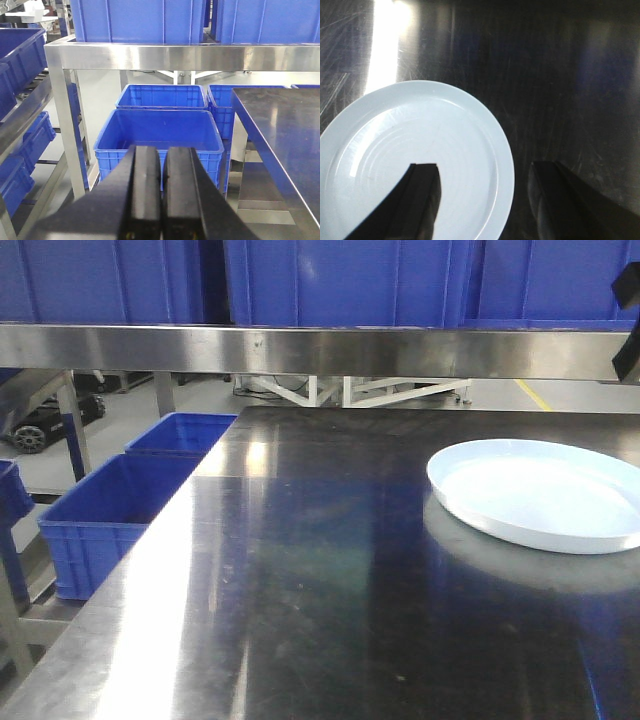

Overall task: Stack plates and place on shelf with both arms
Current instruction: 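Move the right gripper down to the rim of the white plate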

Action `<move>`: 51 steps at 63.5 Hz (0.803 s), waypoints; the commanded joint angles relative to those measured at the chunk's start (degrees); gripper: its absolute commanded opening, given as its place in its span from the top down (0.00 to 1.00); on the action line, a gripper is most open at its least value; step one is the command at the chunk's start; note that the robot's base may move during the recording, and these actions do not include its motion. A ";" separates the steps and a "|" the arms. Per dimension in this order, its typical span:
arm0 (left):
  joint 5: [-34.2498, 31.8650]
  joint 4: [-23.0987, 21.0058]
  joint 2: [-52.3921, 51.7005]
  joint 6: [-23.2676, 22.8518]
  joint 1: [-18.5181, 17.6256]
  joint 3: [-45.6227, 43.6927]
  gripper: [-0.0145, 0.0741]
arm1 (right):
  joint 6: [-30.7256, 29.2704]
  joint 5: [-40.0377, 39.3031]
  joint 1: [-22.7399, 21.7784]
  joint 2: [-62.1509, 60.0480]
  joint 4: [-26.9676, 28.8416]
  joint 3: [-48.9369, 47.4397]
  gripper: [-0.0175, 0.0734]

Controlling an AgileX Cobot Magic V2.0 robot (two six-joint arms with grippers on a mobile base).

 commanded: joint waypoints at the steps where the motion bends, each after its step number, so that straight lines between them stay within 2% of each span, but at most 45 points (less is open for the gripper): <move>1: -4.93 -0.43 -1.11 -0.05 -0.32 1.32 0.72 | 0.01 -4.63 -0.05 -1.41 -0.74 -2.16 0.25; 35: -4.93 -0.43 -1.11 -0.05 -0.32 1.32 0.72 | 0.01 -3.53 -0.13 2.04 -0.74 -2.16 0.25; 51: -4.93 -0.43 -1.11 -0.05 -0.32 1.32 0.72 | 0.01 -4.40 -0.13 3.20 -0.74 -2.16 0.21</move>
